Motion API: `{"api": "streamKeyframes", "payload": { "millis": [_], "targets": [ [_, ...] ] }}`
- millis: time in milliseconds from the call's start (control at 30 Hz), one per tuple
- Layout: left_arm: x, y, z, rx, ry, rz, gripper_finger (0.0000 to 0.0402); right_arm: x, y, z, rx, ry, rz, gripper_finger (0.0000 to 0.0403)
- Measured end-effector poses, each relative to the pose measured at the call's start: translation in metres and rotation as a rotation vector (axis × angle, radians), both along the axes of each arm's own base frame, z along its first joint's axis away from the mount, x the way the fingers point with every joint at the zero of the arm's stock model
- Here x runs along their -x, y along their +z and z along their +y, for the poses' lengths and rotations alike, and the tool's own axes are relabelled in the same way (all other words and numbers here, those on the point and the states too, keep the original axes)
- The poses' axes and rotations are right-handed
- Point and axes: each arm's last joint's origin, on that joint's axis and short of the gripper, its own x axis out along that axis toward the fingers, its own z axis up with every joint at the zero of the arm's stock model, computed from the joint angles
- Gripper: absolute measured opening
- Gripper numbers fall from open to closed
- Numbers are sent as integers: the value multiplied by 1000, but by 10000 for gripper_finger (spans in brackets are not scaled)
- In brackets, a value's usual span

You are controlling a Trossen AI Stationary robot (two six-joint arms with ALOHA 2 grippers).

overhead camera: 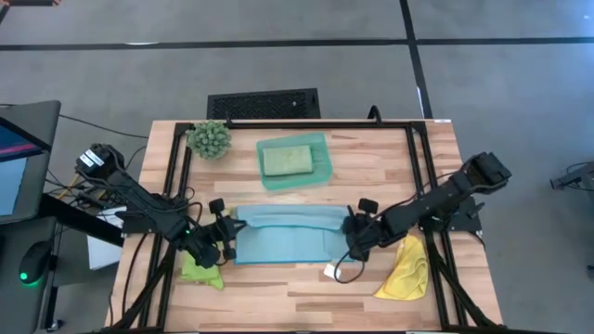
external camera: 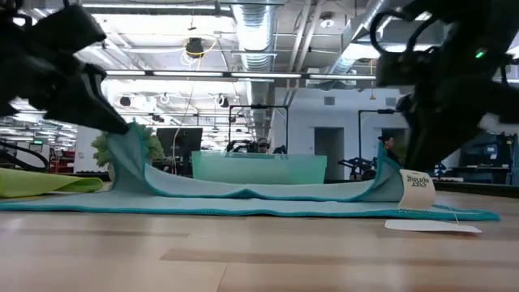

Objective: Fold microfiber towels
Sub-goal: Fold the blue towel

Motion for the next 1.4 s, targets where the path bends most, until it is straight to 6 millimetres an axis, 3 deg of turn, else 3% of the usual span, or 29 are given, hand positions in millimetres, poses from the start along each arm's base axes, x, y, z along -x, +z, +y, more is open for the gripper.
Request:
{"api": "streamKeyframes", "payload": {
  "millis": [200, 333, 467, 633, 933, 1233, 1400],
  "targets": [
    [-7, 23, -11, 20, -50, 70, 104, 8, 14, 10, -34, 50, -47, 205],
    [-6, 31, -16, -18, -99, 106, 143, 7, 16, 12, -11, 70, -78, 211],
    [-3, 28, -21, -48, -265, 230, 166, 6, 15, 12, -14, 72, -87, 204],
    [4, 18, -17, -47, -336, 342, 167, 2, 17, 13, -21, 62, -134, 190],
    [3, -4, -17, -395, -602, 573, 141, -6, 18, 3, -5, 68, -160, 170],
    [-11, -33, -17, -689, -619, 811, 190, -9, 18, 0, -7, 52, -167, 161],
    [-21, -36, -22, -780, -568, 905, 181, -9, 18, 0, -8, 52, -168, 162]
  ]
}}
